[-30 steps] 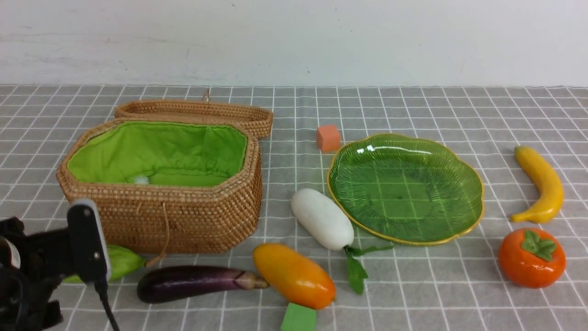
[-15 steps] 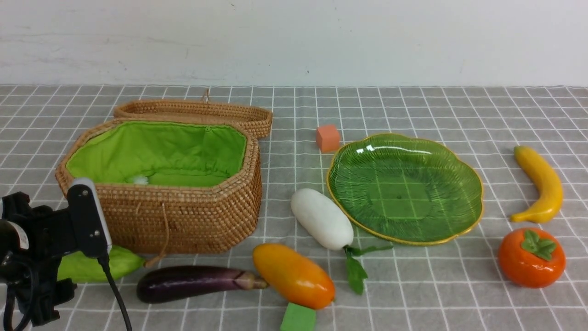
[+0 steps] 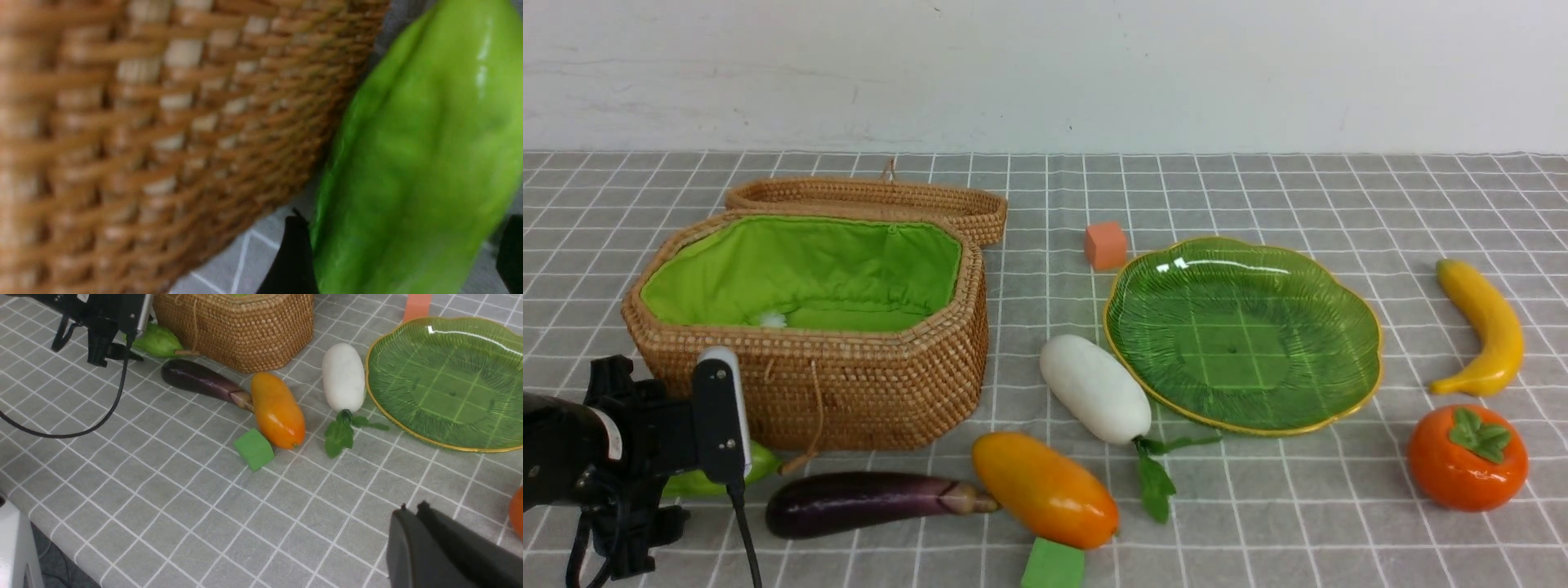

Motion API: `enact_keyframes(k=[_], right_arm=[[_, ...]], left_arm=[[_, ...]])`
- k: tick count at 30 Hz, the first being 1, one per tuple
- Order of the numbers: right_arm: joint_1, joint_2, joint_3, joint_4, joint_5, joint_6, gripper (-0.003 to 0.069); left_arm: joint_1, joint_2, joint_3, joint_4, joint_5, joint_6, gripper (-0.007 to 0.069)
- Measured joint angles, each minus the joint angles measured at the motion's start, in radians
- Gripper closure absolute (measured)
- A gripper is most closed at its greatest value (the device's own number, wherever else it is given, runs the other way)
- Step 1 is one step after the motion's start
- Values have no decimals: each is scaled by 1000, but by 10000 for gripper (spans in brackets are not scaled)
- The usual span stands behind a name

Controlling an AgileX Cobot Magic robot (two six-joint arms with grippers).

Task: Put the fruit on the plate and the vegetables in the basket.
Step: Take a chayote with your left arm and place it on the basket on the left.

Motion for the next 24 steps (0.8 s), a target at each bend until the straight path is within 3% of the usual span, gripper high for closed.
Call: enact_keyframes(k=[16,24], right_arm=[[0,0,0,19,-10,0,641],[0,0,0,23,-14,0,638]], left_arm=[[0,-76,-2,4,44,-34,32],[0,-17,-2,81,44,-35,32]])
